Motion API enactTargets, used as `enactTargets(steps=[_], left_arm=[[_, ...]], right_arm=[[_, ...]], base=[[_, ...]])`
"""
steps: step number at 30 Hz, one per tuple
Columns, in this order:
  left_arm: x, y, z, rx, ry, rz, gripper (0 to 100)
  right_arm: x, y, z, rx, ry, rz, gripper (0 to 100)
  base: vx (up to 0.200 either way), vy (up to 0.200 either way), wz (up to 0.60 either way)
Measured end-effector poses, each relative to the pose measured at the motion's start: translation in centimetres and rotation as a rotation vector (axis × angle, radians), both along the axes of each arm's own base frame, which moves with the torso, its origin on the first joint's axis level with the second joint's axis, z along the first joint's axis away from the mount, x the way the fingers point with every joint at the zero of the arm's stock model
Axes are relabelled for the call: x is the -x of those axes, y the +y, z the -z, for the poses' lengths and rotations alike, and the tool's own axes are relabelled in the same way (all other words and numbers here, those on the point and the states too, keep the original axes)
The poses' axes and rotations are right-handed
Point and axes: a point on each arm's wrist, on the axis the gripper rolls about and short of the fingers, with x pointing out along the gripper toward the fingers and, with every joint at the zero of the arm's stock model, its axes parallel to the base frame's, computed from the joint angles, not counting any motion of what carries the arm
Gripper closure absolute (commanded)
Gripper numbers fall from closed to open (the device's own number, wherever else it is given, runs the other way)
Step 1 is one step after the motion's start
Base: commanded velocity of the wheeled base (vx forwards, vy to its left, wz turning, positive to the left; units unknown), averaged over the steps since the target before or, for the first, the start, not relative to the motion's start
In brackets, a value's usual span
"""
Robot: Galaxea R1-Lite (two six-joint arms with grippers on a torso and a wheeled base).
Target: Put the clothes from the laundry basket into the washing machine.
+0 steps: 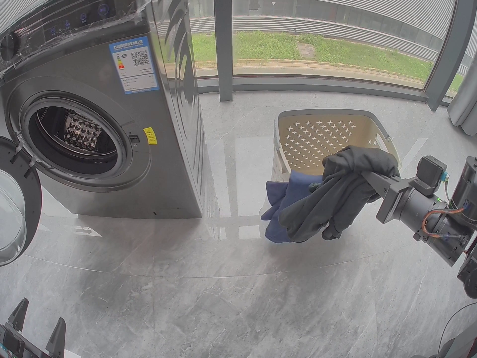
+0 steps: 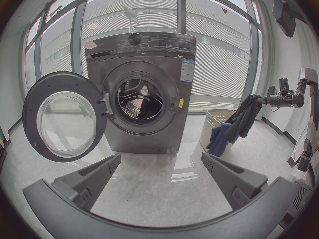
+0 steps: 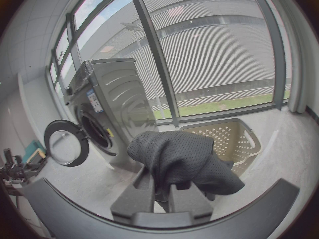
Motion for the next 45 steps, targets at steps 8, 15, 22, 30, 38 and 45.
enactTargets(steps=[8,15,22,30,38,45], left_arm=[[0.00,0.00,0.00,-0.001,0.000,-0.001,0],[0.00,0.00,-0.01,-0.001,-0.001,0.000,0],[0.00,0.00,0.00,-0.001,0.000,-0.001,0],[0.00,0.00,0.00,-0.001,0.000,0.000,0],[0.00,0.01,0.00,-0.001,0.000,0.002,0],[0.00,0.01,0.00,-0.001,0.000,0.002,0]], right_arm=[[-0.29,-0.01,0.16,0.007,0.009,0.130,100],[-0.25,0.29,0.29,0.010,0.014,0.110,100],[-0.21,0.39,0.46,0.014,0.020,0.105,100],[-0.20,0.41,0.46,0.013,0.019,0.103,100],[-0.17,0.46,0.47,0.013,0.018,0.099,100],[-0.14,0.58,0.47,0.011,0.019,0.094,100]], base=[[0.000,0.200,0.00],[0.000,0.200,0.00],[0.000,0.200,0.00],[0.000,0.200,0.00],[-0.025,0.025,0.00],[-0.200,0.000,0.00]])
